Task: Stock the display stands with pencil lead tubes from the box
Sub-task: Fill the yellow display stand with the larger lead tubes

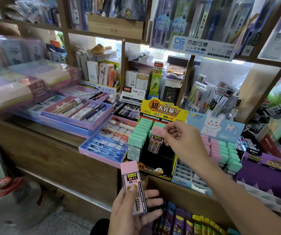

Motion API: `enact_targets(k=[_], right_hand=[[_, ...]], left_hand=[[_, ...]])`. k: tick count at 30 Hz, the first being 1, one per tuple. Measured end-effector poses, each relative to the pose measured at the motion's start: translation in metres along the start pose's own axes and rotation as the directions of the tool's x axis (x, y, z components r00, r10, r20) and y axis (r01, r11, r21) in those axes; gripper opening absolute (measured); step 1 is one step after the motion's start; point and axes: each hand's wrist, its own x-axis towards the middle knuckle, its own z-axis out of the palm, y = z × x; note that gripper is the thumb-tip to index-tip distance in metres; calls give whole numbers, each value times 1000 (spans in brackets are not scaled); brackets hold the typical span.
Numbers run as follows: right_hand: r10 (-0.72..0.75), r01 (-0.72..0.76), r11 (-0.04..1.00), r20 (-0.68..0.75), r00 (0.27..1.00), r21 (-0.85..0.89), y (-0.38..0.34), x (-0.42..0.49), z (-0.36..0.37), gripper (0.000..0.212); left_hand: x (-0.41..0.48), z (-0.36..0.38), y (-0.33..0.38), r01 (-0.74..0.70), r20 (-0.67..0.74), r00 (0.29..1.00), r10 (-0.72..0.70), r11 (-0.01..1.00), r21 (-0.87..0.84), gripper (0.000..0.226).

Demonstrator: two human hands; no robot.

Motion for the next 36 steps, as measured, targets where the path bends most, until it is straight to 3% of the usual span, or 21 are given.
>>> enact_targets(k=[15, 21, 36], right_hand=[[-23, 25, 998, 37, 999, -50, 5, -1, 10, 12], [-104, 116, 975, 72, 992, -188, 4, 2, 9, 16], [-126, 150, 909, 87, 988, -388, 5, -3, 16, 23]], left_hand=[[3, -2, -2, -10, 5, 1000, 10, 1000, -5, 48], [3, -2, -1, 1, 17, 1000, -1, 1000, -22, 48], [-1, 3, 1, -17, 12, 1000, 17, 1000, 16, 46]])
